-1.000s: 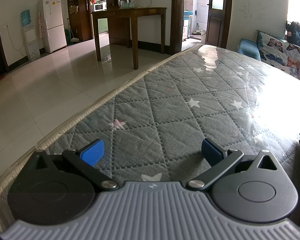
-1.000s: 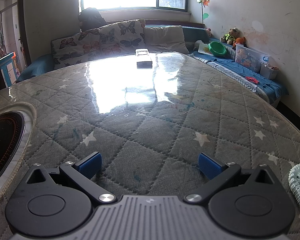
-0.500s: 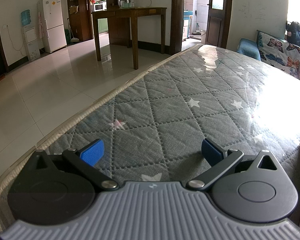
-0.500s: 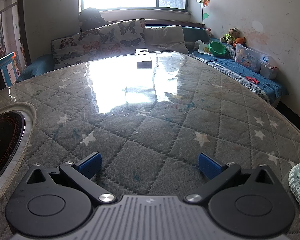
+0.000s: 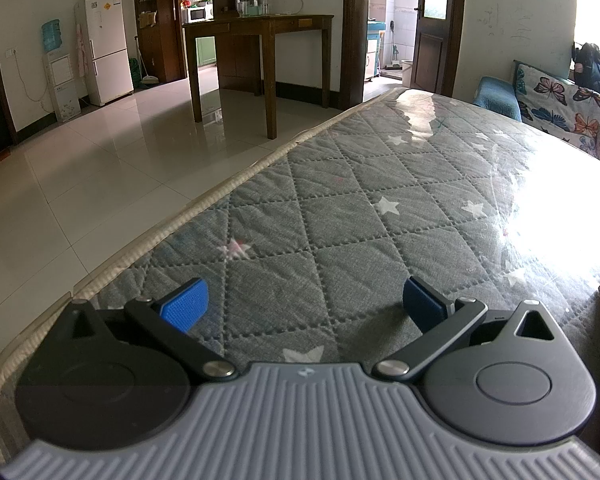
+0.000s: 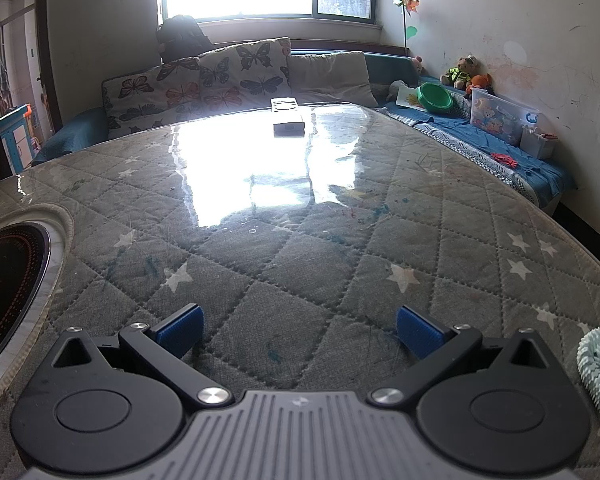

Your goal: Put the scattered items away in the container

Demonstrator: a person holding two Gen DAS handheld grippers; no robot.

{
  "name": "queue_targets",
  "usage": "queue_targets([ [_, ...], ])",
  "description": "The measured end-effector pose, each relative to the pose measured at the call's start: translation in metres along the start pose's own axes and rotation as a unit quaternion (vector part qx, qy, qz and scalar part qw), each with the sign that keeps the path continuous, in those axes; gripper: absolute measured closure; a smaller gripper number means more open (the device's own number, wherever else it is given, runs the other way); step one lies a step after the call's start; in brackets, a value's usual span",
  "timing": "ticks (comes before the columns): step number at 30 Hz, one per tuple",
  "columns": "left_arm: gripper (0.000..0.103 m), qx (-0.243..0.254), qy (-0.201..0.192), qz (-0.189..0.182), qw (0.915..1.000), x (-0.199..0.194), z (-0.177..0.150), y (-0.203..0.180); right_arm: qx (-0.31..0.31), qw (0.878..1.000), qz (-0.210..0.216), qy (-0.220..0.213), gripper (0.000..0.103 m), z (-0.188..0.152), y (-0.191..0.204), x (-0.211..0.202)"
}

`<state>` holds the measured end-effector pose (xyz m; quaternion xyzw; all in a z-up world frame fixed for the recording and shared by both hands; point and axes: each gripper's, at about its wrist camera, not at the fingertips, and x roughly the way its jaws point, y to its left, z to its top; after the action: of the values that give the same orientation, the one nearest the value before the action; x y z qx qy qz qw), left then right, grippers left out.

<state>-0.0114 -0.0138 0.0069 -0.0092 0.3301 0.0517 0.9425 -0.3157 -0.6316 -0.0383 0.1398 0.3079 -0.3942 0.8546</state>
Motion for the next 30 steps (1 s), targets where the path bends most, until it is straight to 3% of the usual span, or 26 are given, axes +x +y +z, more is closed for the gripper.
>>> queue_targets([
  [30, 0.000, 0.000, 0.000, 0.000, 1.0000, 0.0000, 0.0004, -0.0001, 0.000, 1.000, 0.000, 0.000, 0.000, 0.0000, 0.0000, 0.0000],
])
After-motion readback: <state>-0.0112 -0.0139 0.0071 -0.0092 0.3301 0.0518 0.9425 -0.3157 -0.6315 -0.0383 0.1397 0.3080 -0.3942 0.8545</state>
